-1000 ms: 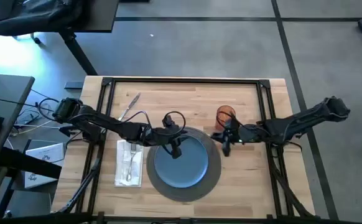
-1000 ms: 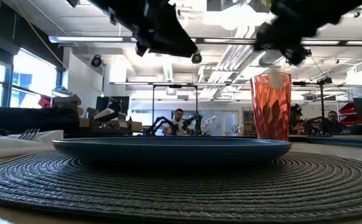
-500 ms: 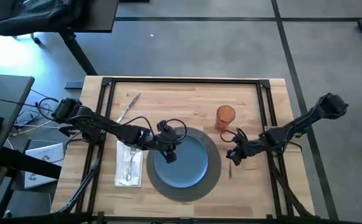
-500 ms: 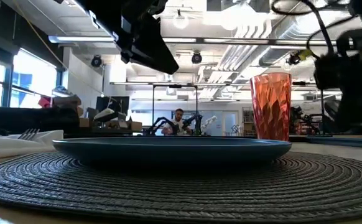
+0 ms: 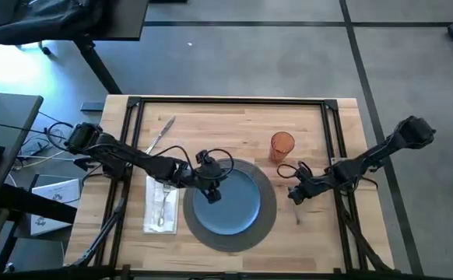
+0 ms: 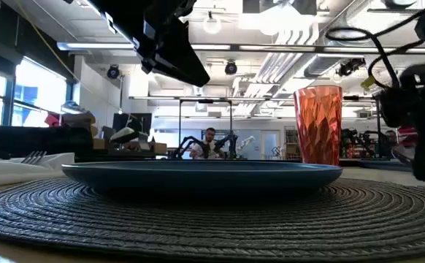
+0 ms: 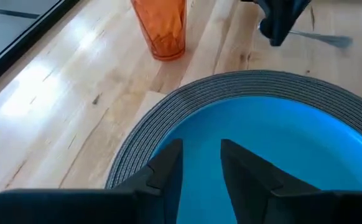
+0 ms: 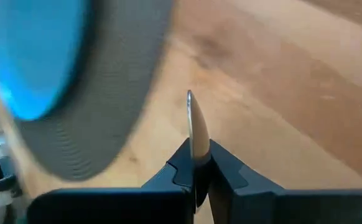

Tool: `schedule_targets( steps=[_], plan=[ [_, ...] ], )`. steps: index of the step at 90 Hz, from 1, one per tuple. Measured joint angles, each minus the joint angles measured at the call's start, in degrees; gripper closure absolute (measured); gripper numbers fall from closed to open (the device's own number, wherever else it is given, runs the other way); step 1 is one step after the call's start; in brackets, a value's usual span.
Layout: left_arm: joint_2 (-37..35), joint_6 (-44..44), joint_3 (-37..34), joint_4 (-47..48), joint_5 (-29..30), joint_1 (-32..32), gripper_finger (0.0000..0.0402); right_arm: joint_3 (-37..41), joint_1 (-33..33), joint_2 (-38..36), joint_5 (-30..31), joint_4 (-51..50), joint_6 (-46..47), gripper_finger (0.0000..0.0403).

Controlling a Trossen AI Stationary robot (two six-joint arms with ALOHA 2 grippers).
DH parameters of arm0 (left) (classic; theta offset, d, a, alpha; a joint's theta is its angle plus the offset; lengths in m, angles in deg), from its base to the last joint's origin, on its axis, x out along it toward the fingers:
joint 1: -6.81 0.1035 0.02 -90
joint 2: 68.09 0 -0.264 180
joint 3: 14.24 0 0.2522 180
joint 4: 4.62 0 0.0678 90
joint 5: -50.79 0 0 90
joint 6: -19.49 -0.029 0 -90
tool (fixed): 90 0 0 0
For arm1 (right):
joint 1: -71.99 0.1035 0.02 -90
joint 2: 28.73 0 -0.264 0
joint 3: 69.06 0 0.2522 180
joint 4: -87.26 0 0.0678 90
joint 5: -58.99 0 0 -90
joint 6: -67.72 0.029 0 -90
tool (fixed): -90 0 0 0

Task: Set table place
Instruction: Put the silver spoon to the right of the gray table mat

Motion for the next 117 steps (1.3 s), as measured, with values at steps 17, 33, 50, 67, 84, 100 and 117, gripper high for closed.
schedule_targets(
  steps=[17,33,50,67,84,100,117],
  plan=[
    [0.00,0.19,0.00,-0.06,0.04,-0.14,0.0307,-0.16,0.07,-0.06,2.01,-3.32,6.07,0.0403],
    [0.00,0.50,0.00,-0.44,0.05,-0.35,0.0307,-0.15,0.04,-0.06,2.57,-3.90,12.04,0.0403],
    [0.00,-0.50,0.00,-0.57,0.05,-0.37,0.0307,-0.13,0.04,-0.06,3.49,-4.35,15.37,0.0392],
    [0.00,-2.20,0.00,-0.57,0.01,-0.37,0.0307,-0.11,0.04,-0.04,4.24,-4.58,15.39,0.0353],
    [0.00,-2.47,0.00,-0.50,-0.01,-0.37,0.0307,-0.15,0.01,-0.04,4.88,-4.99,15.27,0.0323],
    [0.00,-2.47,0.00,-0.46,-0.02,-0.49,0.0307,-0.15,0.00,-0.04,5.00,-5.36,13.55,0.0321],
    [0.00,-2.40,0.00,-0.46,-0.04,-0.79,0.0307,-0.15,-0.11,-0.04,3.89,-5.97,13.39,0.0321]
  ],
)
